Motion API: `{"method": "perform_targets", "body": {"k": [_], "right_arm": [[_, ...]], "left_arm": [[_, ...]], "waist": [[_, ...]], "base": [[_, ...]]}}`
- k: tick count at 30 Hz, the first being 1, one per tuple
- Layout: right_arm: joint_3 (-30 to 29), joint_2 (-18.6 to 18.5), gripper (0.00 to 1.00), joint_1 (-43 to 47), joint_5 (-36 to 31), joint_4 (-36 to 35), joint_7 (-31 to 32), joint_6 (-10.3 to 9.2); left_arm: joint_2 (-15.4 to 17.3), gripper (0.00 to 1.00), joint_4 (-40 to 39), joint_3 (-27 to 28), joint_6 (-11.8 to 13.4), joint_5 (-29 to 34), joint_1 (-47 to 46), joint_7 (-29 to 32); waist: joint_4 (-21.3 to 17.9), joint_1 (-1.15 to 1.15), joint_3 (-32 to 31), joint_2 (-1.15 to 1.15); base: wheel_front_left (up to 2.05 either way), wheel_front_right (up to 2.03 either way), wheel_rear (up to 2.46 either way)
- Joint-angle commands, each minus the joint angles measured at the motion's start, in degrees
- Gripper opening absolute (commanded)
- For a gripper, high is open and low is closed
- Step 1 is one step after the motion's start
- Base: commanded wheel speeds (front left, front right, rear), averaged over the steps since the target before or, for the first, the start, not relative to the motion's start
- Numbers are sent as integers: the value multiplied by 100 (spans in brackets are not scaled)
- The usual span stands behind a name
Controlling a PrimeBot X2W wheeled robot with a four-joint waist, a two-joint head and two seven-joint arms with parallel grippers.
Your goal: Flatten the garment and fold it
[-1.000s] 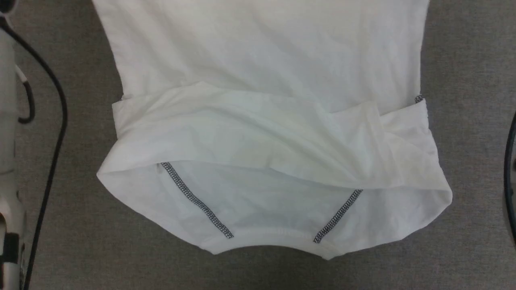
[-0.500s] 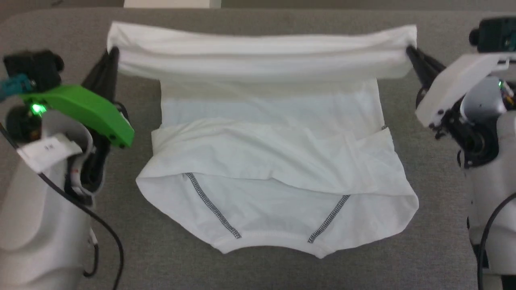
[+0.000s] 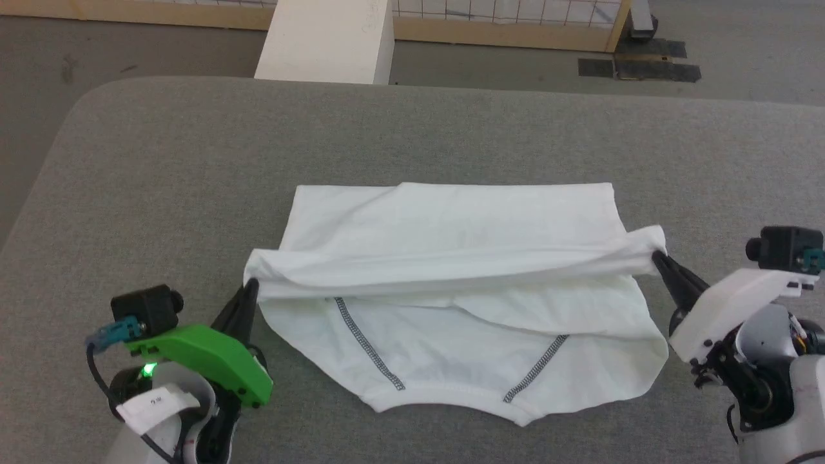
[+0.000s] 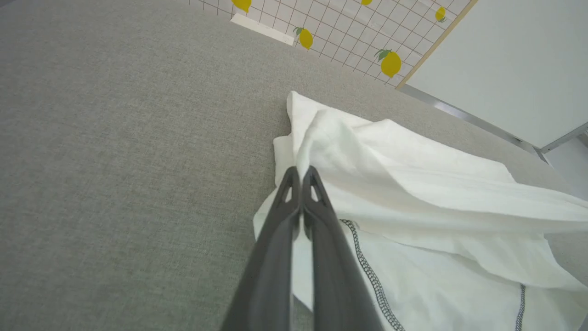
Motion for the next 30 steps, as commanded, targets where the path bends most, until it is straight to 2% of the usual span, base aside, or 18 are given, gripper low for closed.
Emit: {"method": "perform_targets", "body": {"k": [1,10,20,21,22,23,30], "right_arm": [[-91,49,0,183,-36,-70,2,-9],[-366,206,0,843,-244,0,122,-9],[-91,278,0,1295,-498,109,648,-9],[-67,283,33,1304,-494,107,698,-9],[-50,286,88,1305,-478,98,719,-9],[-33,290,100,1316,-471,86,753,-9],[-171,241,100,1504,-282,-486,938,-9]], "left_arm": [[-22,0,26,30,53,-61,184,-55],[-90,0,225,-10,147,-147,566,-45],[-39,0,525,-122,459,-140,794,364],[-33,32,537,-129,492,-140,785,410],[-30,66,551,-132,519,-148,779,455],[-28,100,570,-127,560,-163,776,508],[130,100,466,-8,897,-287,991,935]], "waist": [[20,1,-44,0],[-3,1,-134,0],[-106,1,-116,0],[-109,1,-113,0],[-113,1,-116,0],[-118,1,-121,0],[-128,1,-233,0]], "base": [[0,0,0],[0,0,0],[0,0,0],[0,0,0],[0,0,0],[0,0,0],[0,0,0]]}}
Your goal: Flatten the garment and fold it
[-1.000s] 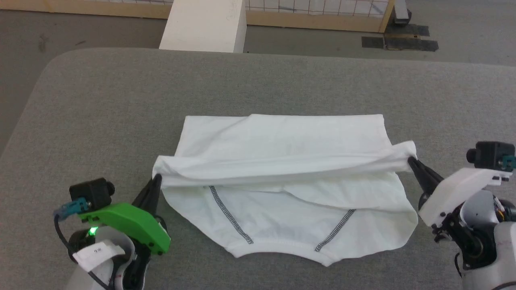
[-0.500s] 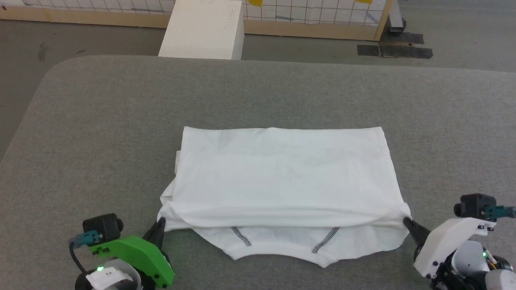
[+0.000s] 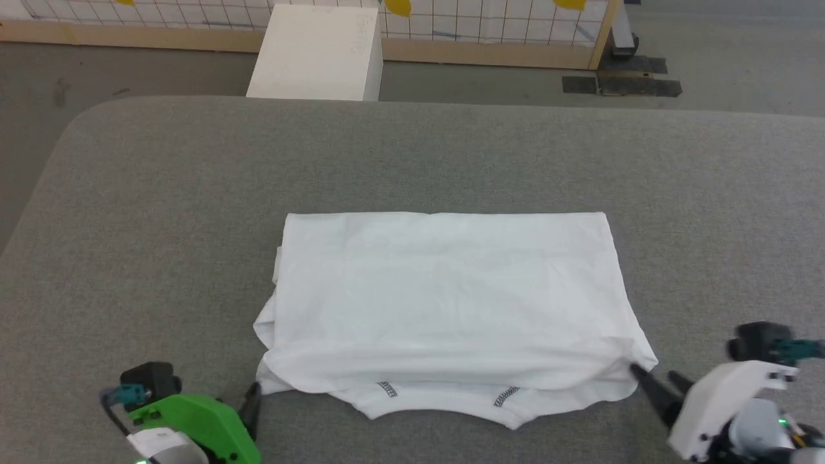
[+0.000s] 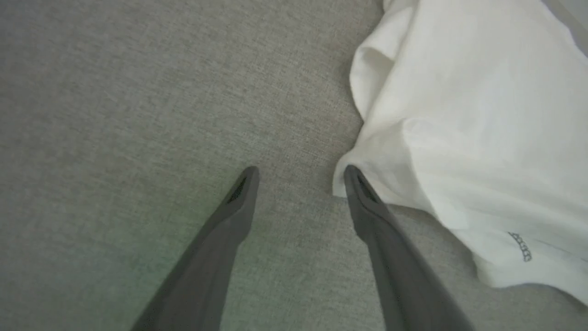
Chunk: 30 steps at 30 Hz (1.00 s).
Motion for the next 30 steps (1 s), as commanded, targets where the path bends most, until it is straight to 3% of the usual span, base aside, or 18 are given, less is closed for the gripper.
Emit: {"method": "perform_targets", "body": {"k": [1,7,12,15,17,24,30], "right_arm": [[-178,-17,100,92,192,-223,-27,-9],[-876,14,100,152,392,-1291,120,-9],[-901,-38,100,-218,199,-1607,554,-9],[-660,-96,100,-609,14,-1341,895,-9],[-544,-92,100,-884,-144,-1055,1094,-9],[175,-231,100,-1834,-972,41,1469,-9],[697,-454,100,-2227,-1344,887,1498,-9]], "left_arm": [[103,100,-68,79,86,-14,177,18],[298,100,-656,571,345,80,309,-471],[431,100,-1104,722,131,659,21,-1685],[426,100,-1247,677,-78,1142,-245,-2685],[348,100,-1317,666,-190,1400,-411,-2999],[-154,100,-1898,846,-721,2672,-764,-3110],[-523,100,-1681,906,-1122,3115,-805,-3112]], "waist": [[16,0,-52,0],[30,0,-131,0],[10,0,-64,0],[0,0,40,0],[13,0,140,0],[87,0,555,0],[193,0,807,0]], "base": [[0,0,0],[0,0,0],[0,0,0],[0,0,0],[0,0,0],[0,0,0],[0,0,0]]}}
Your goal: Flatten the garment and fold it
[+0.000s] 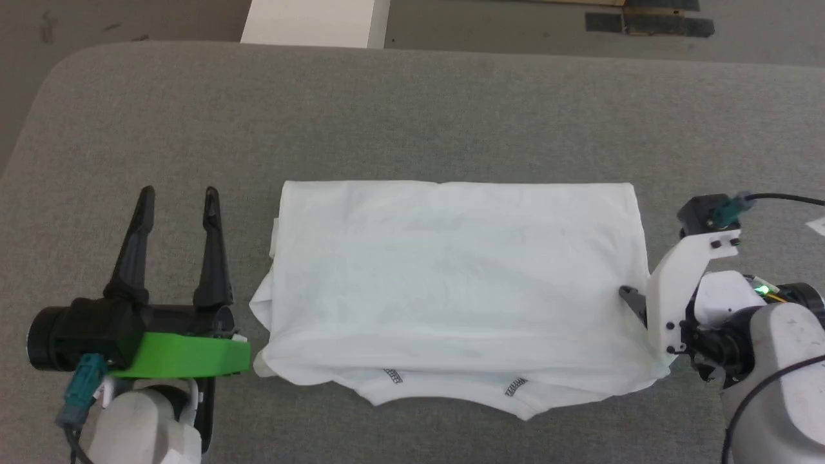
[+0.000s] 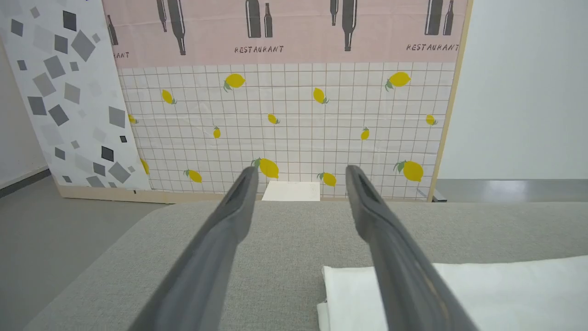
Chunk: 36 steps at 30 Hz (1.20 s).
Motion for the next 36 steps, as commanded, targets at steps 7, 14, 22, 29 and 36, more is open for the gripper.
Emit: {"method": "perform_targets", "body": {"k": [7,14,22,29,36], "right_arm": [[514,-130,100,-148,-41,658,200,-9],[295,-261,0,-263,322,656,80,-9],[-676,-906,0,-7,26,544,104,-9],[-1104,-1156,0,51,-313,429,205,-9],[-414,-1284,0,178,154,-505,669,-9]], "left_arm": [[-236,100,343,125,-261,346,-127,-25],[-404,100,515,278,-405,474,-145,-25],[-538,100,605,440,-569,482,-3,-26],[-611,100,665,514,-666,532,48,-26],[-705,100,702,600,-711,546,162,-26]], "waist": [[93,0,215,0],[30,0,117,0],[-34,0,-85,0],[-56,0,-188,0],[-26,0,-402,0]], "base": [[0,0,0],[0,0,0],[0,0,0],[0,0,0],[0,0,0]]}}
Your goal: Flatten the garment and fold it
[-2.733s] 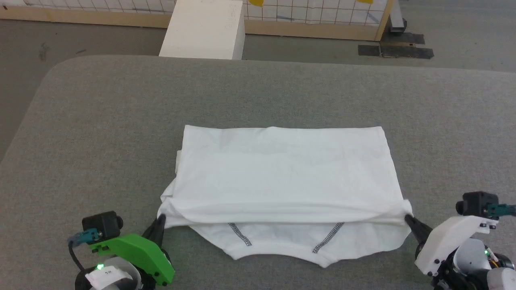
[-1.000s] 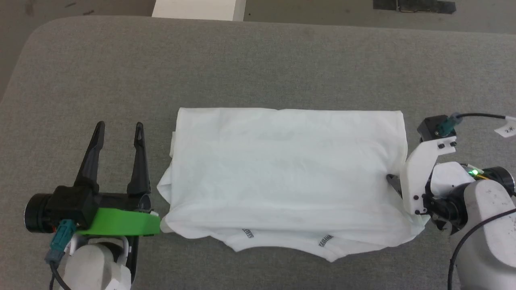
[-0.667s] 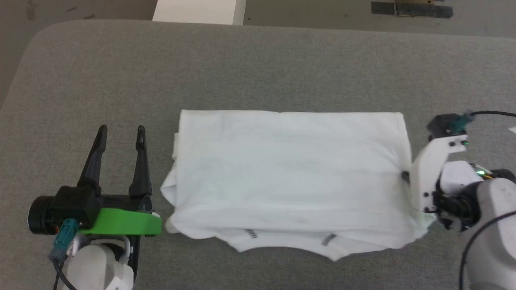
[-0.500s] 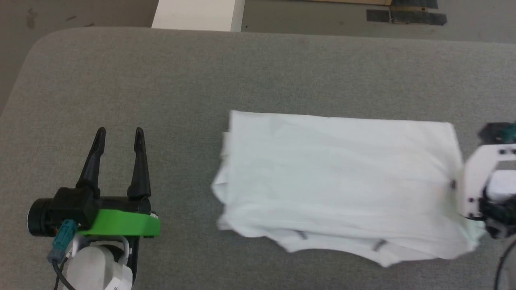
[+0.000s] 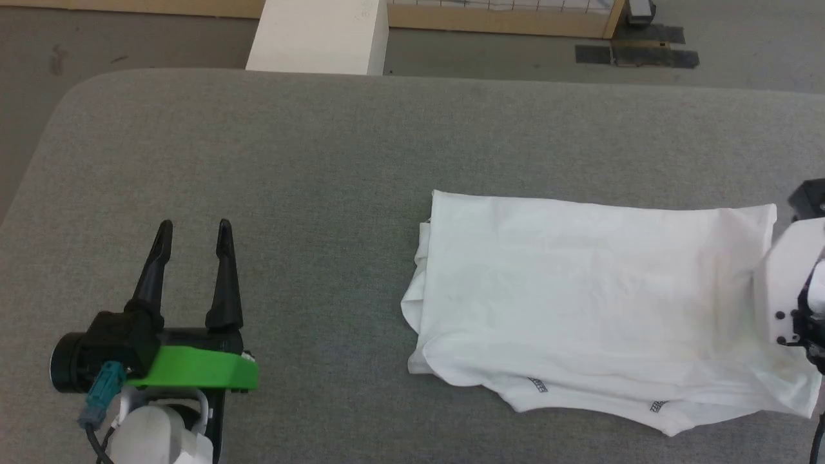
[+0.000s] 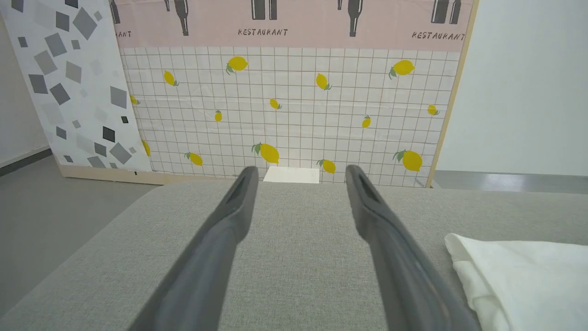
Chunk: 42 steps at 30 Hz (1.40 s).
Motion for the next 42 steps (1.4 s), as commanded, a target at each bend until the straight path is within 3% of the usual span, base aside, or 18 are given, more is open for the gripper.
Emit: {"method": "perform_targets", "body": {"k": [1,6,13,25,39,41,42], "right_arm": [[170,-66,0,111,206,-293,121,-11],[769,-188,0,147,675,-1215,434,-11],[1574,245,0,-96,1008,-1479,442,-11],[2319,1332,0,-862,911,145,-261,-11],[2216,1721,0,-1442,532,2095,-1281,-11],[2406,1726,49,-1488,635,2223,-1415,-11],[2539,1728,100,-1532,693,2255,-1504,-11]], "left_arm": [[-52,100,9,26,-34,32,79,-26],[-107,100,9,46,-64,50,145,-26],[-165,100,24,41,-118,65,157,-26],[-272,100,124,-83,-184,44,43,-26],[-348,100,240,-190,-229,-13,-52,-26],[-352,100,256,-193,-233,-5,-54,-26],[-354,100,268,-190,-235,-2,-57,-26]], "waist": [[31,-1,-85,0],[91,-1,-161,0],[232,-1,-178,0],[734,-1,-33,0],[1172,-1,217,0],[1163,-1,213,0],[1145,-1,207,0]], "base": [[0,0,0],[0,0,0],[0,0,0],[0,0,0],[0,0,0],[0,0,0],[0,0,0]]}}
